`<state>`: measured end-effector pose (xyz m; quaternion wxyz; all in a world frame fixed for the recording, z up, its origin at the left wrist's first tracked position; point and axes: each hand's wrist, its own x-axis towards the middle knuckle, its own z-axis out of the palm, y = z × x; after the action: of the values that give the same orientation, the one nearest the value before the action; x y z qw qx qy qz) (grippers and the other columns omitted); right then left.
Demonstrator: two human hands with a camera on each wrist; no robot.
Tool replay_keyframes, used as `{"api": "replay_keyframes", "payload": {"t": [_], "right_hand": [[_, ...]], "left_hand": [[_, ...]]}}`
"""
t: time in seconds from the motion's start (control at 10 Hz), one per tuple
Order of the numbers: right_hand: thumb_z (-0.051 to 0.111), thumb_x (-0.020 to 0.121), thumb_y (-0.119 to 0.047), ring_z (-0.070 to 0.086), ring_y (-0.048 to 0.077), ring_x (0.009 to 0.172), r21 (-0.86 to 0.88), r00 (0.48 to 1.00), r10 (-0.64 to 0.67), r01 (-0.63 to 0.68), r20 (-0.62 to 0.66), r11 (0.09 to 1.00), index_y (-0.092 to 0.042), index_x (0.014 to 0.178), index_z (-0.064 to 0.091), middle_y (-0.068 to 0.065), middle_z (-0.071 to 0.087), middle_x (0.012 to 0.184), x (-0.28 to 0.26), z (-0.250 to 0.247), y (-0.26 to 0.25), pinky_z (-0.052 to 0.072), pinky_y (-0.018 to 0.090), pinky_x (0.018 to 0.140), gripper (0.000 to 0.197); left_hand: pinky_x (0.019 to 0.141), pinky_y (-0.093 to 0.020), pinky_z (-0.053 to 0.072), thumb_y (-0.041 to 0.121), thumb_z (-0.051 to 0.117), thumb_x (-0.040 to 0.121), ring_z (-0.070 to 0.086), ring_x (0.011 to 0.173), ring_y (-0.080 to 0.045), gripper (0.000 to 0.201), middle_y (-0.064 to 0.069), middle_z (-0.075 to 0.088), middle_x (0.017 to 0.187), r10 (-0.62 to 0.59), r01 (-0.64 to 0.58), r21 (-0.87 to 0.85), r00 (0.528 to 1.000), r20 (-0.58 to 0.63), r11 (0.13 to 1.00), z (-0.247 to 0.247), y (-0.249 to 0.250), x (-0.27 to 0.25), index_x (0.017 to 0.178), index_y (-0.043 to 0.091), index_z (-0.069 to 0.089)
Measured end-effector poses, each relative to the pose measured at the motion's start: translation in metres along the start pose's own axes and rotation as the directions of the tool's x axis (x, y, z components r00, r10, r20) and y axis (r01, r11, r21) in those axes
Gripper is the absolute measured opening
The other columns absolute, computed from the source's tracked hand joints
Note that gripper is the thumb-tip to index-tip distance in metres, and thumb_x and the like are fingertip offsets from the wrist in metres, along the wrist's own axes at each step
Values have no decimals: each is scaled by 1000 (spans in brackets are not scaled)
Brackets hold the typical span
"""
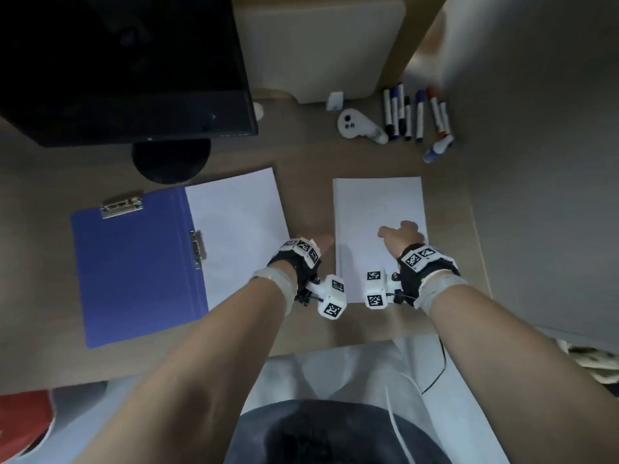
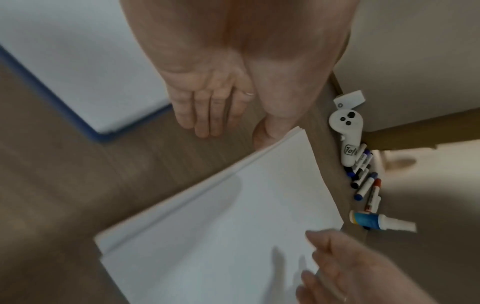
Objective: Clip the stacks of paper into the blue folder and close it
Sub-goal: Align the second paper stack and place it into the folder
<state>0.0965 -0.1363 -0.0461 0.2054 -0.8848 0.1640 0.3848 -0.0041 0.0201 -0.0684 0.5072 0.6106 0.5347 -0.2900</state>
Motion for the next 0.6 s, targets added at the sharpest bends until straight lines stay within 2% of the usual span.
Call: {"api": "replay_keyframes", "payload": {"t": [0.1, 0.2, 0.3, 0.4, 0.5, 0.6], "right_hand": [[56, 61, -50, 64, 33, 100, -77, 995, 77, -82, -65, 994, -13, 134, 48, 12, 60, 125, 29, -23, 18, 51, 41, 90, 82], [59, 56, -46, 63, 35, 104, -57, 992, 120, -122, -34, 991, -6, 138, 40, 15, 58, 128, 59, -33, 32, 50, 44, 91, 93], [62, 56, -46, 67, 31, 86, -48, 997, 70, -71, -25, 996, -7, 109, 57, 11, 66, 102, 59, -51, 32, 55, 49, 87, 66], [62, 52, -51, 69, 27, 63, -35, 997, 33, -30, 72, 999, -8, 75, 65, 6, 68, 70, 66, -63, 31, 60, 52, 71, 49], [59, 52, -55, 69, 30, 66, -77, 988, 19, -7, 154, 997, -11, 71, 63, 7, 69, 71, 77, -62, 31, 59, 51, 75, 48], [56, 50, -50, 69, 31, 67, -114, 985, -7, 27, 172, 993, -11, 68, 61, 7, 68, 69, 82, -57, 28, 57, 51, 76, 43]], "left_hand": [[98, -40, 49, 25, 50, 92, 58, 107, -29, 47, -12, 55, 124, 42, -56, 166, 996, 84, 985, 29, 14, 16, 137, 10, 45], [88, -37, 49, 34, 60, 74, 50, 92, -21, 38, -9, 53, 104, -9, 15, -46, 993, 119, 999, 54, 30, 30, 106, 13, 57], [68, -51, 57, 39, 65, 50, 62, 84, -36, 66, -17, 63, 106, -109, 125, -120, 985, 136, 985, 72, 32, 46, 105, 3, 59], [55, -37, 52, 44, 62, 59, 61, 76, -34, 68, -17, 60, 104, -152, 160, -108, 985, 78, 981, 73, 36, 27, 115, 6, 55], [61, -36, 50, 44, 62, 69, 61, 80, -31, 66, -15, 61, 108, -161, 168, -152, 985, 61, 974, 71, 43, 0, 124, 9, 55], [89, -44, 53, 38, 66, 72, 63, 101, -35, 69, -15, 60, 121, -145, 140, -177, 989, -20, 974, 74, 34, -4, 132, 7, 51]]}}
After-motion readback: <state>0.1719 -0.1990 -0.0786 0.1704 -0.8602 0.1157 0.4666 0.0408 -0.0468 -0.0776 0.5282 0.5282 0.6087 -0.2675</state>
